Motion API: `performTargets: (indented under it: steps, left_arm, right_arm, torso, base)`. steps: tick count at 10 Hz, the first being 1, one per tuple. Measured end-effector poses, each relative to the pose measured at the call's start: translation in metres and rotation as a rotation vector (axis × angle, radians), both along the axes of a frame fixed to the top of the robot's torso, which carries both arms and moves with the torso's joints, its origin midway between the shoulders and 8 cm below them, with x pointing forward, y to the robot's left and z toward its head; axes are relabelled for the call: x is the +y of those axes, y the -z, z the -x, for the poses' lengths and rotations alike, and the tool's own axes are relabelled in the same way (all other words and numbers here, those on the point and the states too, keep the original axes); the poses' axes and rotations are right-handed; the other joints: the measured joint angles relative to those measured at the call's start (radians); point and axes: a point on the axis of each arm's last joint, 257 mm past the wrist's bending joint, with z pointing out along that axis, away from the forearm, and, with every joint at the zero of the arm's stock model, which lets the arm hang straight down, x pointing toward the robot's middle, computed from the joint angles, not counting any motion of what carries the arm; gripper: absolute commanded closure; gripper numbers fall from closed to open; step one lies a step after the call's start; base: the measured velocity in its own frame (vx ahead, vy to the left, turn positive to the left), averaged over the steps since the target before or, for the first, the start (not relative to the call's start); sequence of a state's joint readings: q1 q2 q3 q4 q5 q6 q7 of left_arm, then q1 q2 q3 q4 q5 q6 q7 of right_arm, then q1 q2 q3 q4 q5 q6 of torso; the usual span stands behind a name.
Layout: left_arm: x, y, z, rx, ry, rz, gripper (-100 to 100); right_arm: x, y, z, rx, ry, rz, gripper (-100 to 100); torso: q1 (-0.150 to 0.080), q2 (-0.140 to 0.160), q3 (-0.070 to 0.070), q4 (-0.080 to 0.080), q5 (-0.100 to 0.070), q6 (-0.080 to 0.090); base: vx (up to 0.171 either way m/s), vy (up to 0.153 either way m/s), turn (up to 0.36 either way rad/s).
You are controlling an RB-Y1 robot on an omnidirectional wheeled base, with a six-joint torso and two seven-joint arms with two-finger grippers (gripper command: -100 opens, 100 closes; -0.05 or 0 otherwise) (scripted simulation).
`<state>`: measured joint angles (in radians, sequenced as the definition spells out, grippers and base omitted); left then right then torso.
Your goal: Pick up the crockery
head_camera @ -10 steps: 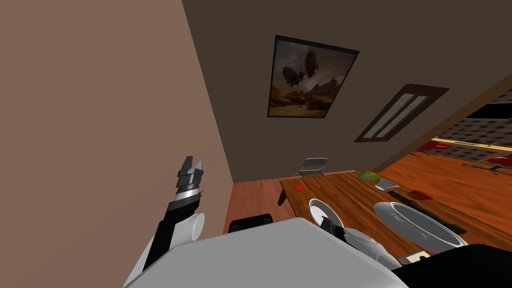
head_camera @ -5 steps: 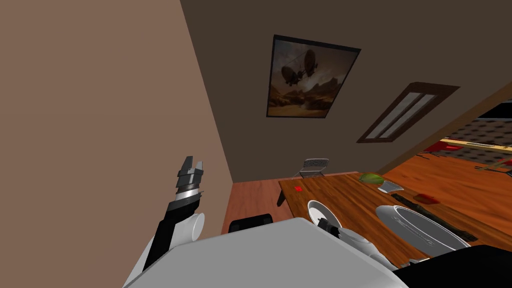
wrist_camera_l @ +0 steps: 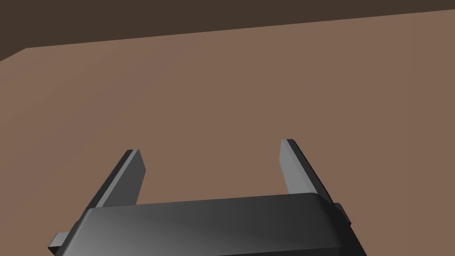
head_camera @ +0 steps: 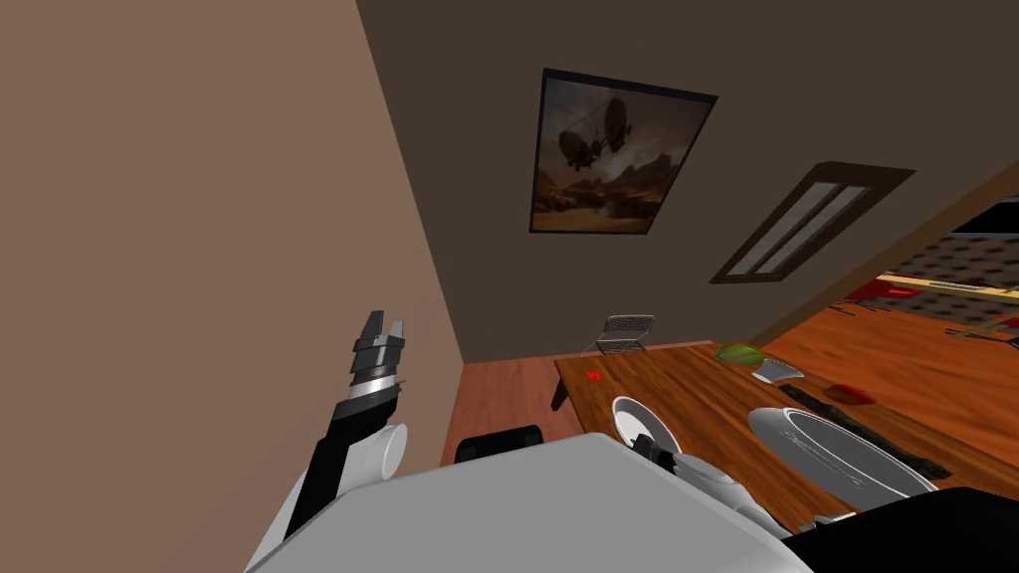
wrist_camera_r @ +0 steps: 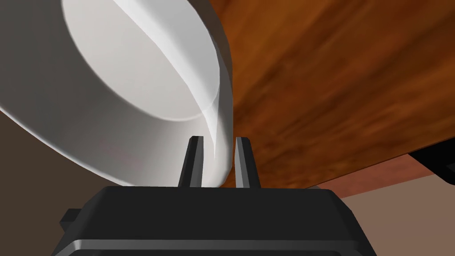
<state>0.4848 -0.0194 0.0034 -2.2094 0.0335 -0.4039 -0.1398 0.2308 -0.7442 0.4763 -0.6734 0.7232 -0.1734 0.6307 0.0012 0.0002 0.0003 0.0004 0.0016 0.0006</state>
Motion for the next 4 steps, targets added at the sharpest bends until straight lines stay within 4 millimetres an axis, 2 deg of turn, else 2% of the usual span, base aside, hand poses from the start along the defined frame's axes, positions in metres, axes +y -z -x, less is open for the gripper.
performTargets:
  steps: [2, 3, 4]
  left_arm:
    - [0.000, 0.000, 0.000, 0.000, 0.000, 0.000, 0]
    - [0.000, 0.000, 0.000, 0.000, 0.000, 0.000, 0]
    - [0.000, 0.000, 0.000, 0.000, 0.000, 0.000, 0]
  right_arm:
    - [-0.014, -0.012, 0.001, 0.000, -0.014, 0.003, 100]
    - [-0.020, -0.016, 0.002, 0.000, -0.012, 0.004, 100]
    - [-0.021, -0.016, 0.002, 0.000, -0.014, 0.002, 0]
  torso:
    - [0.006, 0.000, 0.000, 0.000, 0.002, 0.000]
    - [0.007, -0.001, 0.000, 0.000, 0.002, 0.000]
    - [0.005, 0.000, 0.000, 0.000, 0.002, 0.000]
  base:
    - [0.012, 0.104, -0.062]
    - [0.006, 0.044, -0.014]
    - [0.001, 0.009, 0.001]
